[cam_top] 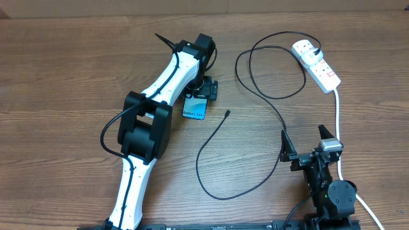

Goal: Plug charger to phone and switch on socket
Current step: 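Close the left gripper on the phone's long edges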

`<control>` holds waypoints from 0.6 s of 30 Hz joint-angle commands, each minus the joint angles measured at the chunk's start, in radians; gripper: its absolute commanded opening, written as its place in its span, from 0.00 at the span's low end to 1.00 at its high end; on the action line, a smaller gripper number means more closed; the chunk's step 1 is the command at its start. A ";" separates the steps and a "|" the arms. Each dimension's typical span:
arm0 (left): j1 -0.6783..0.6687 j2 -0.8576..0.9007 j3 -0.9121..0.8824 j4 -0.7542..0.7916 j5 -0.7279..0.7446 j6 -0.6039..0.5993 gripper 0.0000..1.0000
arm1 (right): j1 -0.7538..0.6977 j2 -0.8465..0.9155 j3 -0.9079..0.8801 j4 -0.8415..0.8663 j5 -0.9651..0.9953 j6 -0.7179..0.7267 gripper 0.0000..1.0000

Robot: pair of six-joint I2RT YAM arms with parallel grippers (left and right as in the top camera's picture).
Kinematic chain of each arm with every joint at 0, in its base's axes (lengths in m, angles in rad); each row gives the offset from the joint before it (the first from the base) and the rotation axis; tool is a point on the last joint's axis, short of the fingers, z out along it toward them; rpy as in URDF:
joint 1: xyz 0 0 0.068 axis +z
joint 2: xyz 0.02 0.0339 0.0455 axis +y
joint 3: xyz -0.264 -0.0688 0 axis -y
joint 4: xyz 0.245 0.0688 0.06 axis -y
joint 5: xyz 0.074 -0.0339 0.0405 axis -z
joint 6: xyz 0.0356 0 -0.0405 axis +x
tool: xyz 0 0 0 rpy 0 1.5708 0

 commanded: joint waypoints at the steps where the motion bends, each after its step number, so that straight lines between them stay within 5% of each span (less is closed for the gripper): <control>1: -0.012 0.009 -0.021 0.010 -0.007 0.011 1.00 | 0.005 -0.009 -0.010 0.006 0.006 -0.002 1.00; 10: -0.016 0.009 -0.033 0.014 -0.032 0.011 0.97 | 0.005 -0.009 -0.010 0.006 0.006 -0.002 1.00; 18: -0.014 0.009 -0.057 0.024 -0.031 0.011 0.85 | 0.005 -0.009 -0.010 0.006 0.006 -0.002 1.00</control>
